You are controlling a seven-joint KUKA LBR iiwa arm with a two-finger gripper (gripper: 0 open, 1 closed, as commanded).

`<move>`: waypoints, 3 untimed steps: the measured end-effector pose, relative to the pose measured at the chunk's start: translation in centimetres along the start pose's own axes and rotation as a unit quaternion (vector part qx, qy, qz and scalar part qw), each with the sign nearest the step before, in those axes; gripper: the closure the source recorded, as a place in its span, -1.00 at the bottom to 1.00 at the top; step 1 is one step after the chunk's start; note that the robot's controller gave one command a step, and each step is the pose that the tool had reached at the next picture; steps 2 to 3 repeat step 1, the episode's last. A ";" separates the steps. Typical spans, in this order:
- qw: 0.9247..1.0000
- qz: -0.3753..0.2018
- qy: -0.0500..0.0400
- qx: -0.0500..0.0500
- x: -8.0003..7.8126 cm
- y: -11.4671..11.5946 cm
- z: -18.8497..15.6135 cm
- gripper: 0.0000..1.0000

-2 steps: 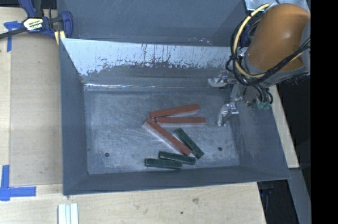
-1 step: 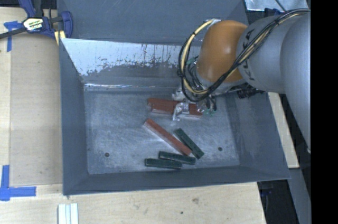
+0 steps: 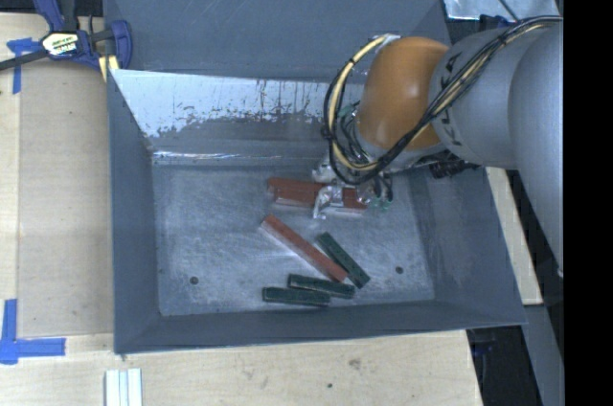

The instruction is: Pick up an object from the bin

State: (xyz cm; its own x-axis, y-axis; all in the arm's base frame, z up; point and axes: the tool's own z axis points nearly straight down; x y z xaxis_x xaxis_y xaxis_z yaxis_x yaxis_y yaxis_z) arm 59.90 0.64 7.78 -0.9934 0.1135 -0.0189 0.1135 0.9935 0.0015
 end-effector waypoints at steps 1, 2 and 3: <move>1.000 -0.018 0.008 0.001 -2.1 1.5 -12.3 1.00; 1.000 -0.018 0.008 0.001 -2.1 1.5 -12.3 1.00; 1.000 -0.018 0.008 0.001 -2.1 1.5 -12.3 1.00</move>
Offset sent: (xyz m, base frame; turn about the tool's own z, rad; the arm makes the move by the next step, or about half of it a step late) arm 0.0000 0.0000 0.0000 0.0000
